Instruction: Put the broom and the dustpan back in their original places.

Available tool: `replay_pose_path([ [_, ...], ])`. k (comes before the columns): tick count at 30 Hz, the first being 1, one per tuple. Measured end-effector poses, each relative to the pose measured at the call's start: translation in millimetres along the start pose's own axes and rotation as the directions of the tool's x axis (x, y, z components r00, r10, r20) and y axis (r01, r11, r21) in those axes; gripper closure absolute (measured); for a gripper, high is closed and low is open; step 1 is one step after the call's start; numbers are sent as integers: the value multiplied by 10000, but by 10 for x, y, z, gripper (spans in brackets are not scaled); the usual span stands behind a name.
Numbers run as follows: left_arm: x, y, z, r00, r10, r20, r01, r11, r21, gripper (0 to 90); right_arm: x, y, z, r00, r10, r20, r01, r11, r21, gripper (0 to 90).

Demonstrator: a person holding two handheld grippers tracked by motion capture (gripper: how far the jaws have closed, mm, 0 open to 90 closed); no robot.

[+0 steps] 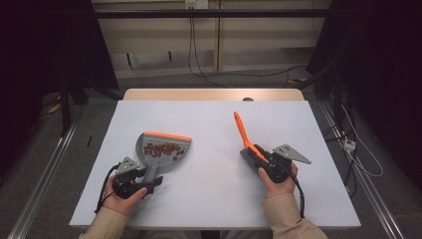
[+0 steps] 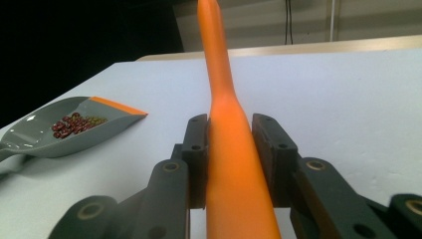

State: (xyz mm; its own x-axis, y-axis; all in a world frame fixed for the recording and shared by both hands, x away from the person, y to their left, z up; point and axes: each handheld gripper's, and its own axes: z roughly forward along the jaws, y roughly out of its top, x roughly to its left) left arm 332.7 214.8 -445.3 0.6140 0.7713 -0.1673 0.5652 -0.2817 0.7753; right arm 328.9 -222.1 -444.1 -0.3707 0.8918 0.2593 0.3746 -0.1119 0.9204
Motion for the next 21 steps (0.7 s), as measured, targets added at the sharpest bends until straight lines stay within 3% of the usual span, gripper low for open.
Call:
replay_pose_path([
  [5,42,-10,-104,9995,-123,-289,106,9981,-602,170,-67,-13,81,9996,-75,263,65,9993,362,699],
  [8,50,17,-156,9990,57,-438,-97,9957,-916,160,-190,-8,57,9981,286,548,-302,9991,283,700],
  [10,43,43,-180,9988,129,-470,-177,9944,-1040,158,-208,-2,11,9944,174,1046,-219,9989,424,693],
  [12,23,57,-193,9982,289,-526,-349,9926,-1166,151,-203,-10,-46,9963,367,777,-432,9956,835,652],
  [13,23,61,-200,9983,342,-474,-397,9922,-1182,151,-172,-24,-84,9976,25,689,-128,9886,1502,602],
  [14,22,62,-200,9985,335,-444,-388,9917,-1228,151,-147,-42,-134,9987,-86,496,3,9861,1661,570],
  [16,20,67,-201,9979,435,-476,-489,9917,-1190,148,-109,-58,-260,9992,-121,368,51,9830,1836,501],
  [19,23,77,-196,9981,468,-409,-518,9899,-1317,147,-93,-48,-422,9929,-1162,262,1083,9722,2075,398],
  [21,27,89,-198,9979,514,-400,-565,9889,-1376,147,-151,-30,-536,9911,-1300,300,1227,9764,1777,353],
])
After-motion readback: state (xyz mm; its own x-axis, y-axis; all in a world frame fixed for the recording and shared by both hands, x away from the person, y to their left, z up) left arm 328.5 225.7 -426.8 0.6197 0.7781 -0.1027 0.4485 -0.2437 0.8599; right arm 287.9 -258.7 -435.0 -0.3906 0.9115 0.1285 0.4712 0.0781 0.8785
